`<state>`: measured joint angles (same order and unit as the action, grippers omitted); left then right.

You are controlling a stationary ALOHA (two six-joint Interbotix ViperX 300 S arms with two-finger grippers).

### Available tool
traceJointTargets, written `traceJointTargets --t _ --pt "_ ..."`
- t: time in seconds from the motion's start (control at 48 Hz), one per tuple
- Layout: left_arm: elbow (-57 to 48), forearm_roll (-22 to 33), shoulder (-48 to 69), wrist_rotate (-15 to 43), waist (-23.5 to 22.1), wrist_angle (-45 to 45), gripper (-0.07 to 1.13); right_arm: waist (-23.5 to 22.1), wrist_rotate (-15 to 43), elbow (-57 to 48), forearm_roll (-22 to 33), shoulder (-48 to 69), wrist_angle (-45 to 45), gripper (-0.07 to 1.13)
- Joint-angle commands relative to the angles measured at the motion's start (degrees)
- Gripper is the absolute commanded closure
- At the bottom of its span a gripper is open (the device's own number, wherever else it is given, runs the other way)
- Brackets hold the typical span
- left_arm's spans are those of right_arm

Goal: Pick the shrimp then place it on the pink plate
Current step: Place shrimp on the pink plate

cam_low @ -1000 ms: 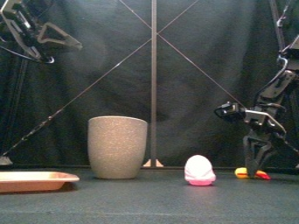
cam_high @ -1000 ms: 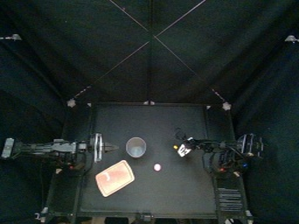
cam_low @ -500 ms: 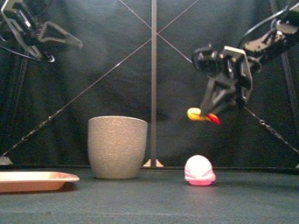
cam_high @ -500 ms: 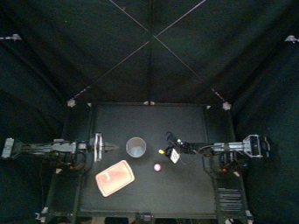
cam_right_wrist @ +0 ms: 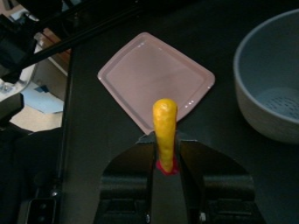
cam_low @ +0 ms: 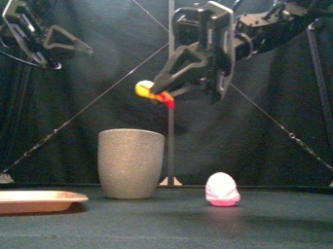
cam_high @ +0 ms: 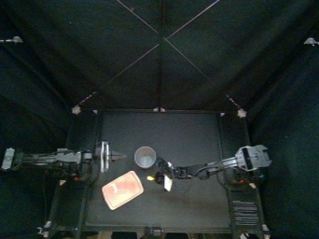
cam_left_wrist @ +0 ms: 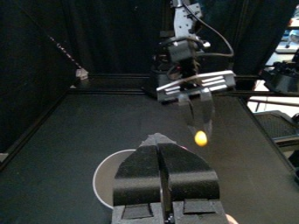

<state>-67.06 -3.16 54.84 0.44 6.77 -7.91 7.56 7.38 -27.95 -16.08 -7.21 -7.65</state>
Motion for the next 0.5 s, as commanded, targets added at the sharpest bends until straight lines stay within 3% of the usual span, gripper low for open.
traceJointTargets --t 0.021,0.5 --pt "0.9 -0.4 -0.3 -0.1 0.9 -0.4 1.04 0.7 0.2 9.0 3.2 -5.2 0.1 0.54" --pt "1.1 -0.4 -0.3 -0.2 0.7 -0.8 1.04 0.6 0.1 38.8 6.3 -25.8 15.4 0.53"
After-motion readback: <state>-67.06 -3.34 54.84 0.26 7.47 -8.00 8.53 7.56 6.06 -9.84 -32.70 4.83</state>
